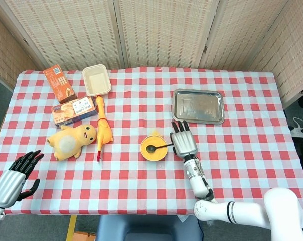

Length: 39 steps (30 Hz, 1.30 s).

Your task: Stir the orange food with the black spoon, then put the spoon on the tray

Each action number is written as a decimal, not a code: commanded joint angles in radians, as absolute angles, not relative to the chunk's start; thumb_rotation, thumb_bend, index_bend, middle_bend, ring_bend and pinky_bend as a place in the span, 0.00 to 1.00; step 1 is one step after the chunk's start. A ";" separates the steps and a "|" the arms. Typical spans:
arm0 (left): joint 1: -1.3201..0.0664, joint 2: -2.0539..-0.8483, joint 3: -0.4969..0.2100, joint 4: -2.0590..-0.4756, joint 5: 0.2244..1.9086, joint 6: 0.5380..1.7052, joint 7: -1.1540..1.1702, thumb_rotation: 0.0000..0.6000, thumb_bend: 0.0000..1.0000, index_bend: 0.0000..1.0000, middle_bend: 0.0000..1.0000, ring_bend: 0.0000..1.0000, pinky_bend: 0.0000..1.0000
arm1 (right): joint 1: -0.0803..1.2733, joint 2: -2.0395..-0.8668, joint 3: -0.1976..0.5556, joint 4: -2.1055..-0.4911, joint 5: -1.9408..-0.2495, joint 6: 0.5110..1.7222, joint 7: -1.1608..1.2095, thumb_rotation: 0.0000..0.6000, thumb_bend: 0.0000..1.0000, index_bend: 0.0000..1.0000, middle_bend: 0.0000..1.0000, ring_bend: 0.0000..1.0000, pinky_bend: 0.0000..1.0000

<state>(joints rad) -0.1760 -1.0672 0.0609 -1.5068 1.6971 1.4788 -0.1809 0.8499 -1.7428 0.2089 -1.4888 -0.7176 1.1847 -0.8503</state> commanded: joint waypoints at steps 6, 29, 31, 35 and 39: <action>-0.177 -1.068 0.059 -1.511 1.690 1.471 -0.171 1.00 0.51 0.00 0.00 0.00 0.13 | 0.815 -1.800 0.168 -1.364 -0.881 1.222 -0.742 1.00 0.29 0.51 0.08 0.00 0.05; -0.180 -1.070 0.058 -1.509 1.687 1.463 -0.167 1.00 0.51 0.00 0.00 0.00 0.13 | 0.788 -1.810 0.210 -1.344 -0.877 1.171 -0.764 1.00 0.29 0.53 0.09 0.00 0.06; -0.181 -1.070 0.058 -1.509 1.687 1.463 -0.166 1.00 0.51 0.00 0.00 0.00 0.13 | 0.787 -1.810 0.212 -1.346 -0.877 1.169 -0.765 1.00 0.29 0.53 0.09 0.00 0.06; -0.181 -1.070 0.057 -1.509 1.687 1.463 -0.167 1.00 0.51 0.00 0.00 0.00 0.13 | 0.785 -1.808 0.219 -1.353 -0.878 1.169 -0.767 1.00 0.29 0.53 0.09 0.00 0.06; -0.181 -1.071 0.058 -1.508 1.687 1.463 -0.168 1.00 0.51 0.00 0.00 0.00 0.13 | 0.785 -1.807 0.222 -1.355 -0.876 1.166 -0.777 1.00 0.29 0.54 0.09 0.00 0.06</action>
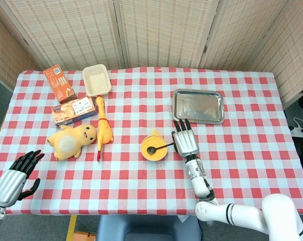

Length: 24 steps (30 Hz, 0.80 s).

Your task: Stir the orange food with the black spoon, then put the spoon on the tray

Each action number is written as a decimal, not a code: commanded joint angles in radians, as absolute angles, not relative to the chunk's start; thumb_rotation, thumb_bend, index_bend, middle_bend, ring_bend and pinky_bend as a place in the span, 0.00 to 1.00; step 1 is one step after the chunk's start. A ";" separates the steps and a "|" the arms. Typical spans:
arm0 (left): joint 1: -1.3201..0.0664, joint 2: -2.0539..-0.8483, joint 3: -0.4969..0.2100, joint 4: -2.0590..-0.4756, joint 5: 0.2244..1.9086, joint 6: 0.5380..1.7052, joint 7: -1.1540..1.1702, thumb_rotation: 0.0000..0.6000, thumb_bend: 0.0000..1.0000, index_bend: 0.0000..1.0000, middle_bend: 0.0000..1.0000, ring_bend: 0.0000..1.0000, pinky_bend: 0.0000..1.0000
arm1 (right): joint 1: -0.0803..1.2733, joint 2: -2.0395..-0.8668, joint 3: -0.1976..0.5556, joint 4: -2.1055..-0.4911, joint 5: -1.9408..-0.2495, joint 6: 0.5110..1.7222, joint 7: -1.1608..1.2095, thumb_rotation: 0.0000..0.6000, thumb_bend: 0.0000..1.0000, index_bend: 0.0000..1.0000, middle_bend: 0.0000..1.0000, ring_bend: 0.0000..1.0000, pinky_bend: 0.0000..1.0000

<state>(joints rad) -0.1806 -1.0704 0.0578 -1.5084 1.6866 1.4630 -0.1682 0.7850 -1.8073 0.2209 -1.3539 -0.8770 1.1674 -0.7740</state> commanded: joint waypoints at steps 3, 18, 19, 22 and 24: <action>-0.180 -1.071 0.058 -1.508 1.687 1.464 -0.168 1.00 0.51 0.00 0.00 0.00 0.13 | 0.785 -1.810 0.224 -1.353 -0.873 1.163 -0.783 1.00 0.29 0.55 0.09 0.00 0.06; -0.179 -1.070 0.058 -1.507 1.685 1.464 -0.171 1.00 0.51 0.00 0.00 0.00 0.13 | 0.784 -1.814 0.234 -1.355 -0.865 1.155 -0.791 1.00 0.29 0.53 0.09 0.00 0.06; -0.179 -1.070 0.058 -1.507 1.685 1.464 -0.171 1.00 0.51 0.00 0.00 0.00 0.13 | 0.784 -1.815 0.234 -1.354 -0.865 1.155 -0.792 1.00 0.29 0.53 0.09 0.00 0.06; -0.179 -1.070 0.058 -1.507 1.686 1.465 -0.172 1.00 0.51 0.00 0.00 0.00 0.13 | 0.784 -1.816 0.235 -1.354 -0.864 1.153 -0.793 1.00 0.29 0.53 0.09 0.00 0.06; -0.179 -1.069 0.058 -1.508 1.687 1.466 -0.173 1.00 0.51 0.00 0.00 0.00 0.13 | 0.784 -1.817 0.236 -1.355 -0.864 1.152 -0.791 1.00 0.29 0.53 0.09 0.00 0.06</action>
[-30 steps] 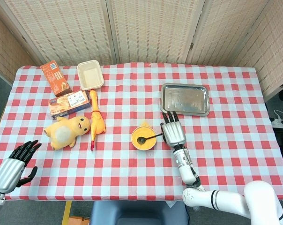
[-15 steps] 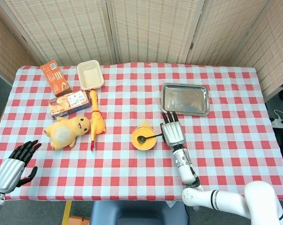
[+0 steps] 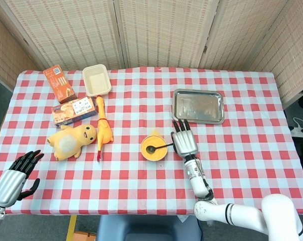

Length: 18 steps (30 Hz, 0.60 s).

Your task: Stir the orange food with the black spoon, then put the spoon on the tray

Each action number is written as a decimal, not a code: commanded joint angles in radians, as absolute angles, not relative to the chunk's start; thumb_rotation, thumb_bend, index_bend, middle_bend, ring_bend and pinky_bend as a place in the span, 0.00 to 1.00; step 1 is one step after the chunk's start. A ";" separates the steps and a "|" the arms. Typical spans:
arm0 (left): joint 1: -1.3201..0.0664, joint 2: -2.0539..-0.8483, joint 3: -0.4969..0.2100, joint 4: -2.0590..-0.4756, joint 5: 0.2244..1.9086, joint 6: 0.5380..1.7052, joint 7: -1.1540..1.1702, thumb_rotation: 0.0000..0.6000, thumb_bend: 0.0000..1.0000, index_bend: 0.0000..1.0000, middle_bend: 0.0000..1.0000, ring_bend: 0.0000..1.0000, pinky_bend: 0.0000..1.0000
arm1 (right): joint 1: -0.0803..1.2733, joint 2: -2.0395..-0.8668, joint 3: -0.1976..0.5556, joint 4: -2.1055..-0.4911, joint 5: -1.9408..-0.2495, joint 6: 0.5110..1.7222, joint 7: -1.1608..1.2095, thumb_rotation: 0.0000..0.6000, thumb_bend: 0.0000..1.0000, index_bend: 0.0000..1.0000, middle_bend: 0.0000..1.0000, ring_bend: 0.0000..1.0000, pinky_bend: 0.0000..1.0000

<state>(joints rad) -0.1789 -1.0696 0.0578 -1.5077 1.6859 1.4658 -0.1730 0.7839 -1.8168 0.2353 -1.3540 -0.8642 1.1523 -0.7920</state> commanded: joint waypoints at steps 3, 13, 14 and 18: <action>-0.179 -1.069 0.059 -1.507 1.688 1.466 -0.175 1.00 0.51 0.00 0.00 0.00 0.13 | 0.783 -1.817 0.237 -1.356 -0.866 1.153 -0.790 1.00 0.29 0.53 0.09 0.00 0.06; -0.179 -1.069 0.060 -1.507 1.691 1.469 -0.177 1.00 0.51 0.00 0.00 0.00 0.13 | 0.783 -1.815 0.242 -1.361 -0.864 1.155 -0.794 1.00 0.29 0.55 0.09 0.00 0.06; -0.179 -1.069 0.060 -1.507 1.691 1.468 -0.177 1.00 0.51 0.00 0.00 0.00 0.13 | 0.783 -1.816 0.242 -1.361 -0.865 1.155 -0.794 1.00 0.29 0.56 0.09 0.00 0.06; -0.180 -1.069 0.059 -1.506 1.690 1.467 -0.177 1.00 0.51 0.00 0.00 0.00 0.13 | 0.783 -1.818 0.242 -1.358 -0.865 1.154 -0.796 1.00 0.29 0.57 0.09 0.00 0.06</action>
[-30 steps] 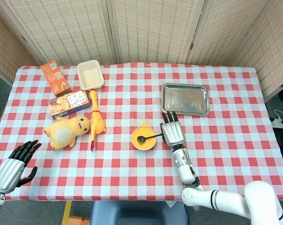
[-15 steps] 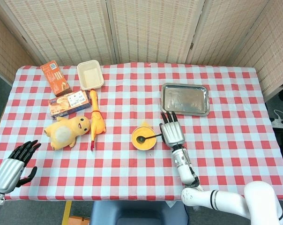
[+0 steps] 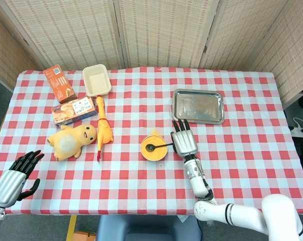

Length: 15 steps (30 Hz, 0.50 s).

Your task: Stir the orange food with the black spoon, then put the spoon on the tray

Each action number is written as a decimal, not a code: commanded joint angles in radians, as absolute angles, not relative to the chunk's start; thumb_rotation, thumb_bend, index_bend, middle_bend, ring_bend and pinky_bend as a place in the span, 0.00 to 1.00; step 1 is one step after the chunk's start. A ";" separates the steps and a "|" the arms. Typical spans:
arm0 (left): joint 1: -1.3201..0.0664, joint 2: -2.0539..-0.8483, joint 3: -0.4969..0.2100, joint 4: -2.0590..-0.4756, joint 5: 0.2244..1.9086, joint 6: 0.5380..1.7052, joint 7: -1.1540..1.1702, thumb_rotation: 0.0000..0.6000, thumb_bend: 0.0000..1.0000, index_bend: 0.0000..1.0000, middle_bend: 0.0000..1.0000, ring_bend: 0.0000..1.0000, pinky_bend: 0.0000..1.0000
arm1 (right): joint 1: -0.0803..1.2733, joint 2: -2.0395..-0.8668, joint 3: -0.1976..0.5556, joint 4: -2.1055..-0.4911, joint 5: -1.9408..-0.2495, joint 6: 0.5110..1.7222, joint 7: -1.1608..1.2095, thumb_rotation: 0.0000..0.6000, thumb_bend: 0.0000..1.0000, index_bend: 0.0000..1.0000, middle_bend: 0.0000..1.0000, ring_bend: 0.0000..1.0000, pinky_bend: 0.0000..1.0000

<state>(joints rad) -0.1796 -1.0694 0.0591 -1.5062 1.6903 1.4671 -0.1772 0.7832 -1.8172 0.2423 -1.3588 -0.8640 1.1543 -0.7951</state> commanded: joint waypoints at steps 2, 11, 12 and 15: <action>-0.179 -1.069 0.059 -1.506 1.690 1.468 -0.177 1.00 0.51 0.00 0.00 0.00 0.13 | 0.783 -1.818 0.243 -1.357 -0.865 1.155 -0.795 1.00 0.29 0.57 0.09 0.00 0.06; -0.178 -1.068 0.059 -1.508 1.692 1.472 -0.177 1.00 0.51 0.00 0.00 0.00 0.13 | 0.780 -1.815 0.241 -1.365 -0.877 1.162 -0.793 1.00 0.29 0.61 0.10 0.00 0.06; -0.178 -1.068 0.059 -1.507 1.693 1.472 -0.178 1.00 0.51 0.00 0.00 0.00 0.13 | 0.780 -1.815 0.240 -1.366 -0.879 1.163 -0.793 1.00 0.29 0.62 0.10 0.00 0.06; -0.178 -1.068 0.060 -1.507 1.695 1.474 -0.180 1.00 0.51 0.00 0.00 0.00 0.13 | 0.778 -1.814 0.239 -1.370 -0.884 1.168 -0.793 1.00 0.29 0.64 0.11 0.00 0.06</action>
